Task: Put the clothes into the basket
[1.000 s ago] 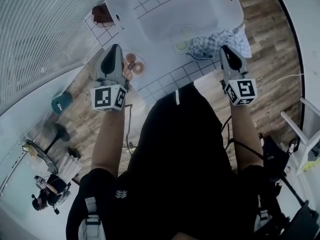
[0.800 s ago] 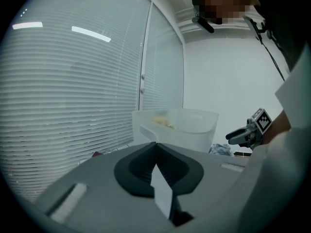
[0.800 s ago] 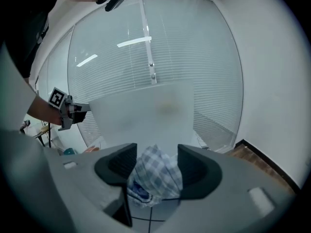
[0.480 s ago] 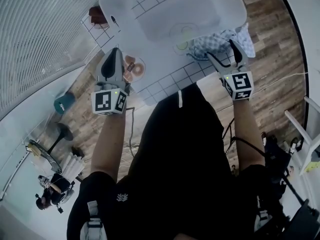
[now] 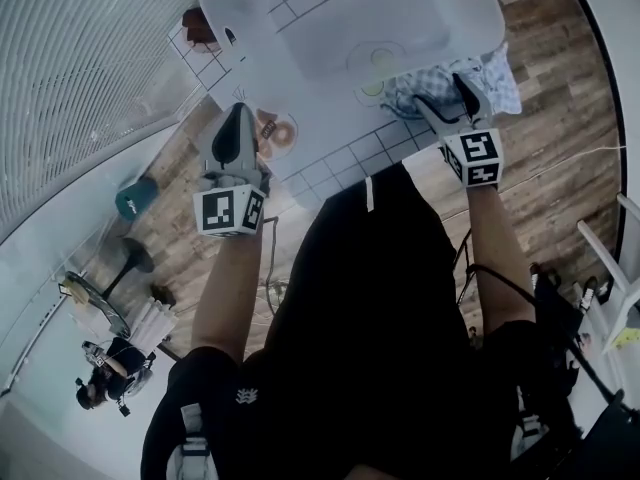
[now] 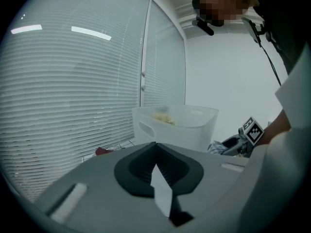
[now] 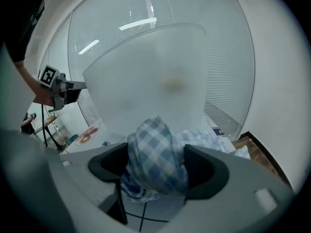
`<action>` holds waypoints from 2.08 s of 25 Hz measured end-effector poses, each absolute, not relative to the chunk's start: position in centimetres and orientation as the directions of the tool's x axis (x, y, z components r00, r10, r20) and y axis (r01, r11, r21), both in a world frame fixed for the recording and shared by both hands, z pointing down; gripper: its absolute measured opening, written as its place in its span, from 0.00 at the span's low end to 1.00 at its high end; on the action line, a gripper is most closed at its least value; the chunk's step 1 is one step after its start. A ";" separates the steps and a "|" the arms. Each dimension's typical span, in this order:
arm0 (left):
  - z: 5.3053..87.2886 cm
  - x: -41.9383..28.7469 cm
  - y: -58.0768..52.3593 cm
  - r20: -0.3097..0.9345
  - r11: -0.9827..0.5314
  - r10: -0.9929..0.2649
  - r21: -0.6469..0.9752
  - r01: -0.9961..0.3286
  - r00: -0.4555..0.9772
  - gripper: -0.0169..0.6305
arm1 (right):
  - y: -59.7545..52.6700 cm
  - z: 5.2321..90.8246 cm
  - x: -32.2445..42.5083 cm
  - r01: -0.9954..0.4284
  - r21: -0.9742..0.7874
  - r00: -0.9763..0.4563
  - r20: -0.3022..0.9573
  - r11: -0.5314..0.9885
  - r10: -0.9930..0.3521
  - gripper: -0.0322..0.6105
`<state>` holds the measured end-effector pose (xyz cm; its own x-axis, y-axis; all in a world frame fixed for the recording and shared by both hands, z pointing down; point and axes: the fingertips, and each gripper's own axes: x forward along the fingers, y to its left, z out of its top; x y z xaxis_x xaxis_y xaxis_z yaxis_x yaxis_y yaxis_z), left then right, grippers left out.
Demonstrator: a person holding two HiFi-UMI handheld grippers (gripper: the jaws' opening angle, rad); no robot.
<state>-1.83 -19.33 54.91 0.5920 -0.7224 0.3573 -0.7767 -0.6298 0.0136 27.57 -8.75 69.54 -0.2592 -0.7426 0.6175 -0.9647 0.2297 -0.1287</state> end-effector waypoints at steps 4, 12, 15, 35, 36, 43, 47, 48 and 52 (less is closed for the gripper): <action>54.6 -1.9 -19.1 0.354 -0.625 -0.726 0.021 -0.781 0.590 0.04 | -8.4 69.5 27.5 -0.957 -0.187 -0.291 0.628 0.223 -0.722 0.36; 51.2 -2.7 -20.3 0.294 -0.609 -0.756 0.007 -0.793 0.584 0.04 | -7.2 67.2 26.5 -0.951 -0.221 -0.309 0.612 0.218 -0.728 0.20; 49.7 -2.9 -20.5 0.268 -0.612 -0.762 -0.002 -0.791 0.589 0.04 | -6.8 65.7 26.1 -0.948 -0.221 -0.316 0.600 0.228 -0.735 0.20; 41.9 -2.6 -22.1 0.161 -0.629 -0.767 0.007 -0.778 0.621 0.04 | -5.8 52.7 29.5 -0.983 -0.098 -0.182 0.481 0.153 -0.857 0.19; 41.4 -2.7 -22.1 0.156 -0.628 -0.768 0.010 -0.778 0.622 0.04 | -5.8 52.0 29.6 -0.984 -0.092 -0.179 0.477 0.153 -0.861 0.19; 39.4 -2.6 -22.3 0.129 -0.635 -0.761 0.055 -0.771 0.636 0.04 | -6.4 46.6 31.6 -0.990 -0.032 -0.136 0.415 0.134 -0.899 0.19; 38.7 -3.2 -21.8 0.117 -0.636 -0.762 0.049 -0.770 0.637 0.04 | -7.1 44.9 32.0 -0.992 -0.013 -0.119 0.380 0.123 -0.917 0.20; 38.6 -3.4 -21.7 0.116 -0.635 -0.763 0.047 -0.771 0.636 0.04 | -7.1 44.5 32.1 -0.993 -0.009 -0.116 0.373 0.121 -0.921 0.19; 37.9 -3.6 -21.7 0.125 -0.632 -0.763 0.058 -0.773 0.634 0.04 | -7.7 43.1 32.2 -0.993 0.004 -0.107 0.349 0.115 -0.931 0.19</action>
